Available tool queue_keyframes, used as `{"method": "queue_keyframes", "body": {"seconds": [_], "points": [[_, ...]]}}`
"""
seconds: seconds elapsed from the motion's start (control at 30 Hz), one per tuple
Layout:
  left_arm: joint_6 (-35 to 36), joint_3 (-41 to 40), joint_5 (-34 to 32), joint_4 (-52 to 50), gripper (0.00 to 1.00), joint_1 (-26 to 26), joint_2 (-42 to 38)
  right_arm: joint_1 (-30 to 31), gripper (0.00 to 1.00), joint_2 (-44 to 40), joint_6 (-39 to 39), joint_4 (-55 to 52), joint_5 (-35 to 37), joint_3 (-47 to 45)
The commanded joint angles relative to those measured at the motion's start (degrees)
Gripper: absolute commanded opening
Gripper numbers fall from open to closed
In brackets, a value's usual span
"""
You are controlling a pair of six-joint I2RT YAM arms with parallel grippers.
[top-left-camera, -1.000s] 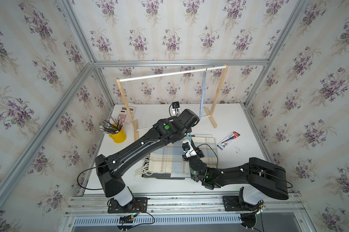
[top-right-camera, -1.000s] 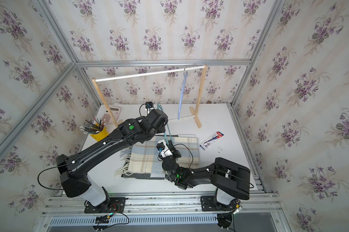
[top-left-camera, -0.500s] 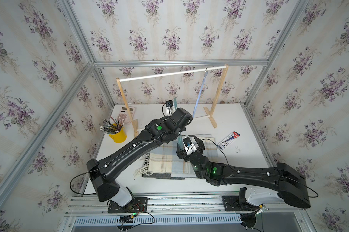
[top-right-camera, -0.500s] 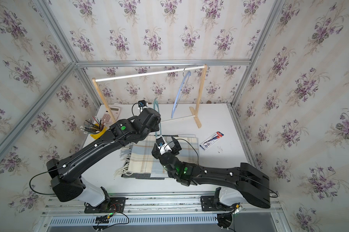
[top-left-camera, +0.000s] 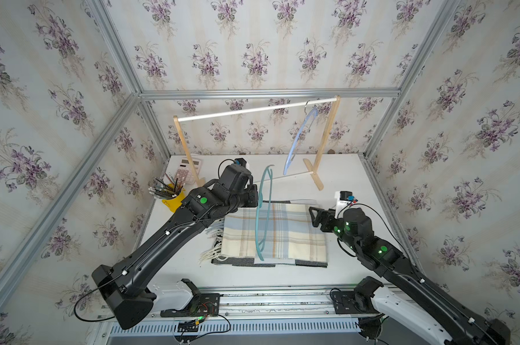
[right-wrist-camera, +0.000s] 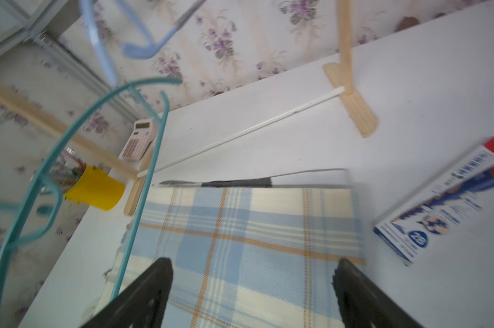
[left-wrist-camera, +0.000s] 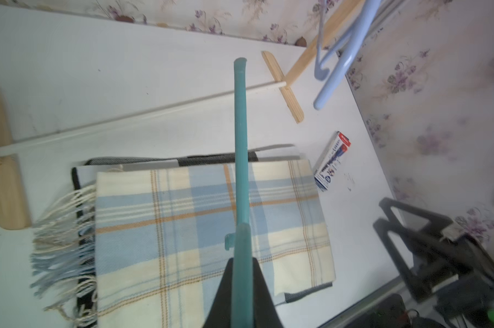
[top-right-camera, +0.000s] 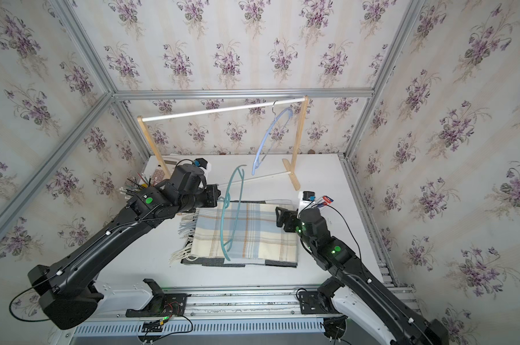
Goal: Hang the scarf on the hanger
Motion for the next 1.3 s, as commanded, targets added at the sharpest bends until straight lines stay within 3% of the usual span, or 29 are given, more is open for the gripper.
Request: {"method": "queue_keyframes", "body": {"seconds": [0.0,0.13,0.33,0.7,0.83,1.1,1.27], "points": [[-3.4,-5.4,9.3,8.7,0.00,0.3,-0.1,-10.5,0.89,1.7,5.6,-3.7,-13.9,-3.7],[-6.7,-10.1,11.5,15.4,0.00,0.7,1.4,-17.3,0.81,7.5,5.1,2.5,-18.5,-8.9],[-10.4,-17.4,14.1,24.1,0.00,1.0,0.8,-17.5,0.62,13.7,4.0,8.8,-22.0,-12.4],[-9.2,-21.1,12.9,23.4,0.00,3.2,1.1,-17.5,0.40,22.0,1.9,12.0,-23.3,-12.8],[-8.2,-22.2,13.2,23.3,0.00,3.4,1.8,-17.5,0.32,22.2,1.6,12.8,-23.7,-13.2],[-7.5,-22.4,12.4,21.3,0.00,4.1,4.0,-17.5,0.00,19.6,0.8,10.1,-23.7,-12.1],[-6.3,-22.4,11.4,20.5,0.00,4.3,3.6,-16.6,0.00,13.6,0.5,4.4,-24.7,-7.9]]}}
